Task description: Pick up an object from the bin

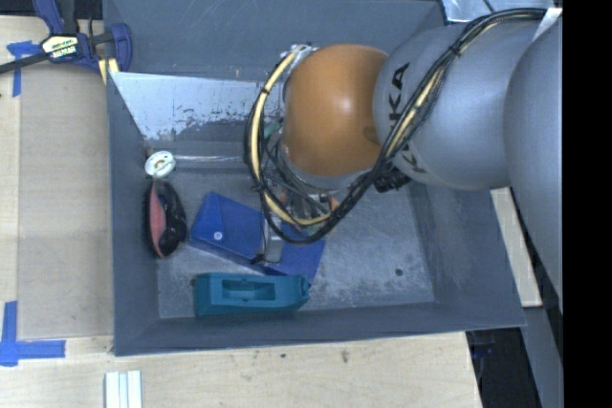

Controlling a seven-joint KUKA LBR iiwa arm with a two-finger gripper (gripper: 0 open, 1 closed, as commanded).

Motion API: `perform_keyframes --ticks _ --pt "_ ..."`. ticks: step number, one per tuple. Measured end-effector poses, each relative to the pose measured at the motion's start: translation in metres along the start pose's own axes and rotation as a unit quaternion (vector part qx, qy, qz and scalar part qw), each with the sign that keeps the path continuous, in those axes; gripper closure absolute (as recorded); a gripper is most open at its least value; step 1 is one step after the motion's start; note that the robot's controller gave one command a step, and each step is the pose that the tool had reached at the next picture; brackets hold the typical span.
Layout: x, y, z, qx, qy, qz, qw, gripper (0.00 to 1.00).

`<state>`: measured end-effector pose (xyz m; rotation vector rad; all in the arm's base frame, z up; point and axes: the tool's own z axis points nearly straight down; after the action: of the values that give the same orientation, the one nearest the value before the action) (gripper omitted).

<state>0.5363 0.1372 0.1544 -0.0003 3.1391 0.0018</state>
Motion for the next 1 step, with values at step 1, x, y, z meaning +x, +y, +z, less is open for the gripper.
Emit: perform_keyframes --ticks 1 --pt "0.0245 -0.0442 0.0241 0.0 -0.0008 -0.002 1.0 0.0"
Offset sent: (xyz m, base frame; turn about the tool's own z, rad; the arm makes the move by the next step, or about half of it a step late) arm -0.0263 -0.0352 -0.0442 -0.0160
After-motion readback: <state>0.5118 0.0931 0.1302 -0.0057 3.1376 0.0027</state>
